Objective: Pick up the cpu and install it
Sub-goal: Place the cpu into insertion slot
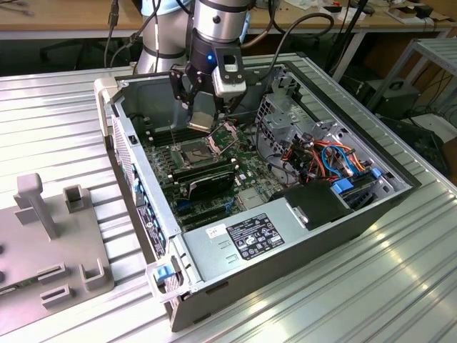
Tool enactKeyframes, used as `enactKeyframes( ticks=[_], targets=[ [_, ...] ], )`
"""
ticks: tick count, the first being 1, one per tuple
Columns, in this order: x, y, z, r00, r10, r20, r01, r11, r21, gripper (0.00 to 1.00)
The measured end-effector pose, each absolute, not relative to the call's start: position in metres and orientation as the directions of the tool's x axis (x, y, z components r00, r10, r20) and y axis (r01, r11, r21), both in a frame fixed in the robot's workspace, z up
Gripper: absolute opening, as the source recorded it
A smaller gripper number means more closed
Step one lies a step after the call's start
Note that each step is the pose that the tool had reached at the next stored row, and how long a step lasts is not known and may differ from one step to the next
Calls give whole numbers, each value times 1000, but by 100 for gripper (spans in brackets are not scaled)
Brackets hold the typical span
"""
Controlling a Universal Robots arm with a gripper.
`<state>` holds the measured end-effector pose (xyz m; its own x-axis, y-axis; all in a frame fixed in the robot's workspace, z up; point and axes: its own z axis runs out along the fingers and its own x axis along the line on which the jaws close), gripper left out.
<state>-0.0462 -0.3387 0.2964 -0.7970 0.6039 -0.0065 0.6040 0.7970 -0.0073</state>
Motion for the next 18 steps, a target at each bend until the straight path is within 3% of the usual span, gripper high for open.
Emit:
enactKeyframes(
  ticks=[18],
  targets=[
    [-46, -338, 296, -759, 651, -7, 651, 759, -7, 55]
  ],
)
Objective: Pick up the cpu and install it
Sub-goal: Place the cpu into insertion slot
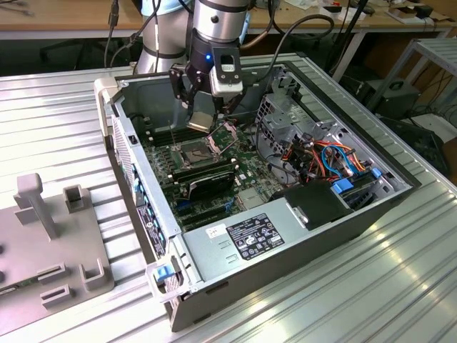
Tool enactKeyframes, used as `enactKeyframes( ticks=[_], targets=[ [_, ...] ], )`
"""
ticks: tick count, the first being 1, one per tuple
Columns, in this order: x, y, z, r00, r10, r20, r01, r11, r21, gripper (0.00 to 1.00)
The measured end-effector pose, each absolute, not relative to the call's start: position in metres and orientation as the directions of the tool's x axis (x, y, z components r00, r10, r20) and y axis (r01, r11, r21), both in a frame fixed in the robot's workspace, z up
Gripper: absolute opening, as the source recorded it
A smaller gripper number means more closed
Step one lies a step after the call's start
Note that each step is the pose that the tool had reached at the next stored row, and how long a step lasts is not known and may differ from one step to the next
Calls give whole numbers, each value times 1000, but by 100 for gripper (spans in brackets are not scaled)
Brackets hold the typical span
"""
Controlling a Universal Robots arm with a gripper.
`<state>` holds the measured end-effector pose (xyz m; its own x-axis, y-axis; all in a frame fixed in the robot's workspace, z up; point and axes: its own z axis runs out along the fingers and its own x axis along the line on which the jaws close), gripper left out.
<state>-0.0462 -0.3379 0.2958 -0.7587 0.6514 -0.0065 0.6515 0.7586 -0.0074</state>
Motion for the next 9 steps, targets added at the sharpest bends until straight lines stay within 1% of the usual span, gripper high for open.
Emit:
enactKeyframes(
  ticks=[9],
  targets=[
    [-46, -338, 294, -613, 790, -6, 790, 613, -7, 55]
  ],
)
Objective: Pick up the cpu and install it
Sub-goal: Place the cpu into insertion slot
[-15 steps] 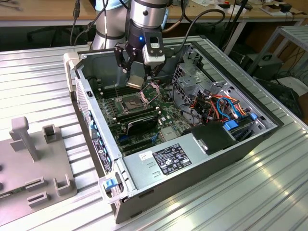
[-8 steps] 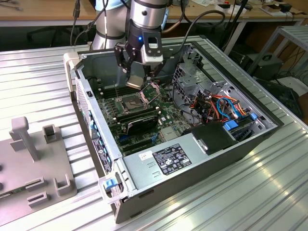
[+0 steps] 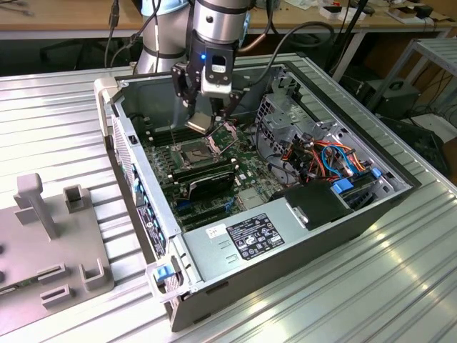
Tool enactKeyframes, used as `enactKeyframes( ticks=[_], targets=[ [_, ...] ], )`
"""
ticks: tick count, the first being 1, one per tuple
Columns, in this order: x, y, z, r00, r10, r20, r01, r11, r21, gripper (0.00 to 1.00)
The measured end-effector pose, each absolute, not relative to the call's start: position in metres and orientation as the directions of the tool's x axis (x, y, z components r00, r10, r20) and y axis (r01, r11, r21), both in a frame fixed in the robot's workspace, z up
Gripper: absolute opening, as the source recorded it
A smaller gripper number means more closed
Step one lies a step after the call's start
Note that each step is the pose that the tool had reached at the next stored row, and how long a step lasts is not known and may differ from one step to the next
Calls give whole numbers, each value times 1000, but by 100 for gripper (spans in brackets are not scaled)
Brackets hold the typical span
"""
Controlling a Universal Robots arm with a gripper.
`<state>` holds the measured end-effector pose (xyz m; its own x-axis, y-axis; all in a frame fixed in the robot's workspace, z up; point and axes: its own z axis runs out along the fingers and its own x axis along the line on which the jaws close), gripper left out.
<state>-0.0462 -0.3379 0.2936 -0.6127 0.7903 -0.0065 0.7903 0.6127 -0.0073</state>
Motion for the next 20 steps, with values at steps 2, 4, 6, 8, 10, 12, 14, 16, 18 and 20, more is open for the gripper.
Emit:
enactKeyframes(
  ticks=[2, 4, 6, 8, 10, 12, 14, 16, 18, 20],
  targets=[
    [-46, -338, 293, -569, 822, -7, 822, 569, -7, 55],
    [-46, -338, 292, -530, 848, -7, 848, 530, -7, 55],
    [-46, -338, 292, -486, 874, -7, 874, 486, -7, 55],
    [-46, -338, 291, -442, 897, -6, 897, 442, -7, 55],
    [-46, -338, 291, -409, 912, -6, 913, 409, -7, 55],
    [-46, -338, 290, -359, 933, -7, 933, 359, -7, 55],
    [-46, -338, 290, -338, 941, -7, 941, 338, -7, 55],
    [-46, -338, 290, -331, 943, -6, 943, 331, -7, 55],
    [-46, -338, 290, -325, 946, -6, 946, 325, -7, 55],
    [-46, -338, 290, -325, 946, -7, 946, 325, -7, 55]
  ],
)
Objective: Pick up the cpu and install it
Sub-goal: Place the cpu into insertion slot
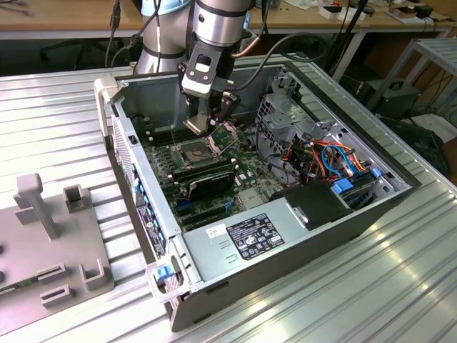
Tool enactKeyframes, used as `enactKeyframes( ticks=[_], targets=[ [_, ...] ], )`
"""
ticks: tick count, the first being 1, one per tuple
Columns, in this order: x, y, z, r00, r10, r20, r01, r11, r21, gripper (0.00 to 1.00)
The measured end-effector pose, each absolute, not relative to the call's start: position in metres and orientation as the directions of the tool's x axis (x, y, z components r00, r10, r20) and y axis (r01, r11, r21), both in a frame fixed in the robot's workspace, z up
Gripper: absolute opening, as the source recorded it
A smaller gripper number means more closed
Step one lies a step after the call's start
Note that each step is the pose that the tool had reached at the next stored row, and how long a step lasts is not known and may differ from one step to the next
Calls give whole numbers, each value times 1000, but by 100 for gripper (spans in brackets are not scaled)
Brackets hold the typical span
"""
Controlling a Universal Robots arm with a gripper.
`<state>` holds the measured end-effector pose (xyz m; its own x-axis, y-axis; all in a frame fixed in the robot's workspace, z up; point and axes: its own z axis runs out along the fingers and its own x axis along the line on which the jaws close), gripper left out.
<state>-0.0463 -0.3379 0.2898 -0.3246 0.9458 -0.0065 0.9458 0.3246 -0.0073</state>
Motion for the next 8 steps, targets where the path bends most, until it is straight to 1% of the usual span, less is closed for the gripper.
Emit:
enactKeyframes(
  ticks=[8],
  targets=[
    [-46, -338, 290, -323, 946, -6, 946, 323, -7, 55]
  ],
)
